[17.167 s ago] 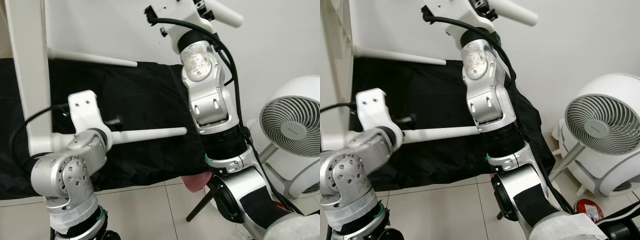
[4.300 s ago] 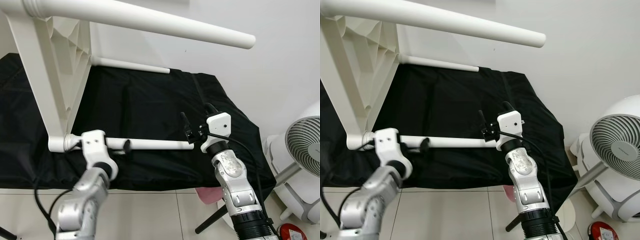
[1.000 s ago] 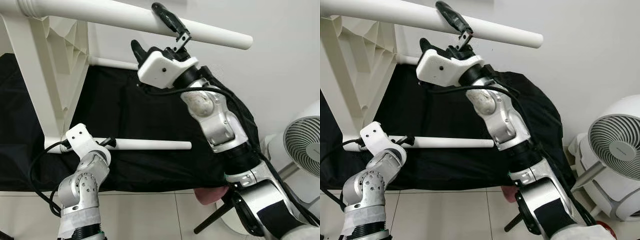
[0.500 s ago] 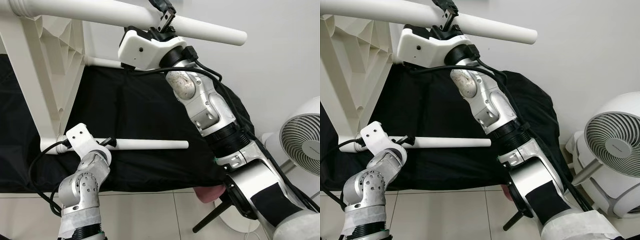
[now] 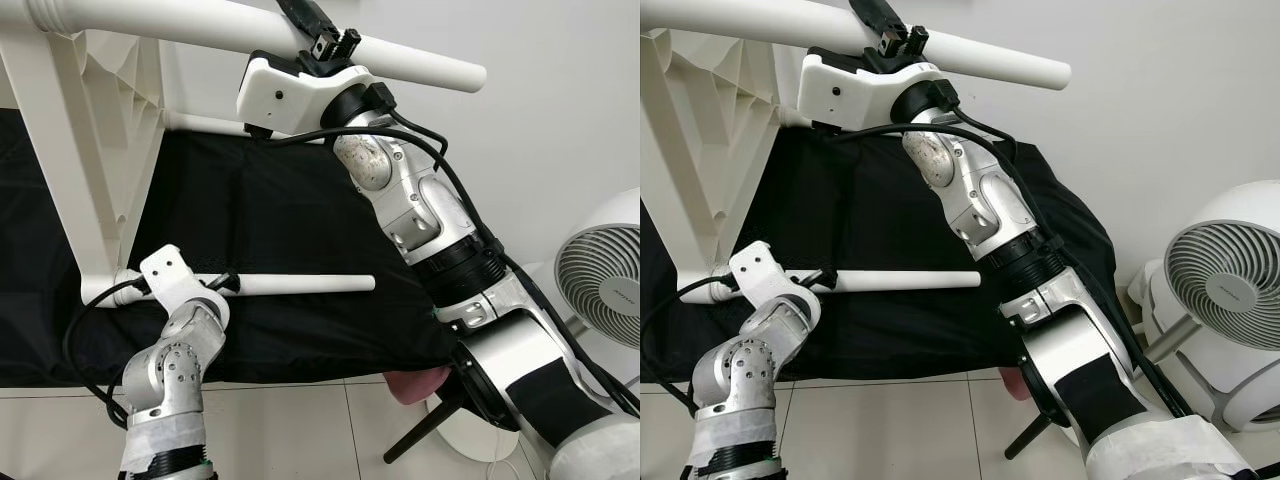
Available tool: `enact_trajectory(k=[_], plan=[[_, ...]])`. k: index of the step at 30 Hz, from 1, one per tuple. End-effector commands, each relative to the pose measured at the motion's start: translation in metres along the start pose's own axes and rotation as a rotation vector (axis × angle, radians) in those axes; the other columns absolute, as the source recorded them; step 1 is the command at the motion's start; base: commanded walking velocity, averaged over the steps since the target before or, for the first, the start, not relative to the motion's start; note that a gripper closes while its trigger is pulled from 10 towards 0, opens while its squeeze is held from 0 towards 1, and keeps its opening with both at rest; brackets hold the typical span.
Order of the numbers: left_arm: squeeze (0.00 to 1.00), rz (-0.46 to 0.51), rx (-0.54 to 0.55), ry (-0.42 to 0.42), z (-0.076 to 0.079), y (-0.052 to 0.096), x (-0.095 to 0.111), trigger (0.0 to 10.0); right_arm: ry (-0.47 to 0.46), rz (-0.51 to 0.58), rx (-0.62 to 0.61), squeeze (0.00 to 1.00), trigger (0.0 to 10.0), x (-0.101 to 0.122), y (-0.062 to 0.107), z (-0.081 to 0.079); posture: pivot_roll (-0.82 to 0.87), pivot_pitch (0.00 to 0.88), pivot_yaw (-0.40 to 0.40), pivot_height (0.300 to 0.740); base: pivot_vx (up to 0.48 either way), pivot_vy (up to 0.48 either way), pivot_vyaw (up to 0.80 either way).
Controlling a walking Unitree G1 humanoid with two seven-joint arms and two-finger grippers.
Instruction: Building children table
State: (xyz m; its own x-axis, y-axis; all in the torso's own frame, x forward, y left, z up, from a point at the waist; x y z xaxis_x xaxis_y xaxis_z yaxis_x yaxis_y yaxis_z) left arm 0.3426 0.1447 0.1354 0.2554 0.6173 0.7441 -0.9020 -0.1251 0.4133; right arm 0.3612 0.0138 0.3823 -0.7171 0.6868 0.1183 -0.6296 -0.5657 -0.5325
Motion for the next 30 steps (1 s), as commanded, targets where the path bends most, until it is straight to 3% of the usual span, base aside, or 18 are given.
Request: enact_trajectory(k=[1, 5, 7, 9, 11, 14, 16, 19, 20, 23, 24, 25, 26, 27, 30], plan=[[0.00, -0.048, -0.045, 0.093, 0.019, 0.001, -0.014, 10.0, -0.099, -0.041, -0.118, 0.00, 0.0, -0.009, 0.003, 0.026, -0.02, 0.000, -0.089, 0.740, 0.000, 0.000, 0.00], [0.00, -0.077, -0.029, 0.167, 0.022, -0.002, -0.016, 10.0, -0.189, -0.108, -0.218, 0.00, 0.0, -0.023, 0.015, 0.049, -0.03, 0.000, -0.080, 0.740, 0.000, 0.000, 0.00], [0.00, -0.081, -0.020, 0.187, 0.021, -0.003, -0.016, 10.0, -0.202, -0.116, -0.234, 0.00, 0.0, -0.025, 0.017, 0.054, -0.03, 0.000, -0.080, 0.740, 0.000, 0.000, 0.00], [0.00, -0.064, -0.002, 0.216, 0.019, -0.004, -0.009, 10.0, -0.224, -0.142, -0.273, 0.00, 0.0, -0.032, 0.026, 0.068, -0.04, 0.000, -0.073, 0.740, 0.000, 0.000, 0.00], [0.00, -0.064, -0.002, 0.216, 0.019, -0.004, -0.009, 10.0, -0.224, -0.142, -0.273, 0.00, 0.0, -0.032, 0.026, 0.068, -0.04, 0.000, -0.073, 0.740, 0.000, 0.000, 0.00], [0.00, -0.049, 0.027, 0.268, 0.017, -0.007, 0.000, 10.0, -0.254, -0.184, -0.338, 0.00, 0.0, -0.046, 0.041, 0.090, -0.04, 0.000, -0.071, 0.740, 0.000, 0.000, 0.00], [0.00, -0.046, 0.032, 0.273, 0.017, -0.008, 0.002, 10.0, -0.257, -0.193, -0.345, 0.00, 0.0, -0.048, 0.043, 0.092, -0.04, 0.000, -0.071, 0.740, 0.000, 0.000, 0.00], [0.00, -0.025, 0.000, 0.357, 0.033, -0.011, 0.016, 10.0, -0.270, -0.231, -0.380, 0.00, 0.0, -0.058, 0.053, 0.104, -0.04, 0.000, -0.071, 0.740, 0.000, 0.000, 0.00], [0.00, -0.025, 0.000, 0.357, 0.033, -0.011, 0.016, 10.0, -0.270, -0.231, -0.380, 0.00, 0.0, -0.058, 0.053, 0.104, -0.04, 0.000, -0.071, 0.740, 0.000, 0.000, 0.00], [0.00, -0.065, -0.066, 0.470, 0.056, -0.012, 0.016, 10.0, -0.277, -0.246, -0.378, 0.00, 0.0, -0.061, 0.056, 0.106, -0.04, 0.000, -0.076, 0.740, 0.000, 0.000, 0.00], [0.00, -0.065, -0.066, 0.470, 0.056, -0.012, 0.016, 10.0, -0.277, -0.246, -0.378, 0.00, 0.0, -0.061, 0.056, 0.106, -0.04, 0.000, -0.076, 0.740, 0.000, 0.000, 0.00], [0.00, -0.071, -0.091, 0.489, 0.066, -0.011, 0.018, 8.7, -0.279, -0.247, -0.375, 0.00, 0.0, -0.062, 0.055, 0.106, -0.04, 0.000, -0.076, 0.740, 0.000, 0.000, 0.00], [0.00, -0.071, -0.091, 0.489, 0.066, -0.011, 0.018, 8.7, -0.279, -0.247, -0.375, 0.00, 0.0, -0.062, 0.055, 0.106, -0.04, 0.000, -0.076, 0.740, 0.000, 0.000, 0.00], [0.00, -0.078, -0.118, 0.534, 0.077, -0.010, 0.020, 0.0, -0.284, -0.248, -0.375, 0.00, 0.0, -0.062, 0.054, 0.106, -0.04, 0.000, -0.079, 0.740, 0.000, 0.000, 0.00], [0.00, -0.068, -0.178, 0.582, 0.097, -0.006, 0.031, 0.0, -0.295, -0.251, -0.382, 0.00, 0.0, -0.064, 0.053, 0.109, -0.03, 0.000, -0.079, 0.740, 0.000, 0.000, 0.00]])
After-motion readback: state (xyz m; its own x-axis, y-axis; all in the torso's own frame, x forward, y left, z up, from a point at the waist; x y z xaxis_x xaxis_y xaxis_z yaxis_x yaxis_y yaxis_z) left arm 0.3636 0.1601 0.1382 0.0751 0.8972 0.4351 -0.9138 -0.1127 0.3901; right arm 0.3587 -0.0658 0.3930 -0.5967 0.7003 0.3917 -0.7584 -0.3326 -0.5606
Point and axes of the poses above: a point about 5 cm out from each wrist's last joint towards the gripper, its own y axis pointing back from the gripper into the wrist, its own x axis along the axis of the wrist's last joint, z = x × y, the point moved 4 cm from there along -y, pointing out of the wrist towards the gripper, and after that the axes turned 1 degree about y, right-handed, at the moved point
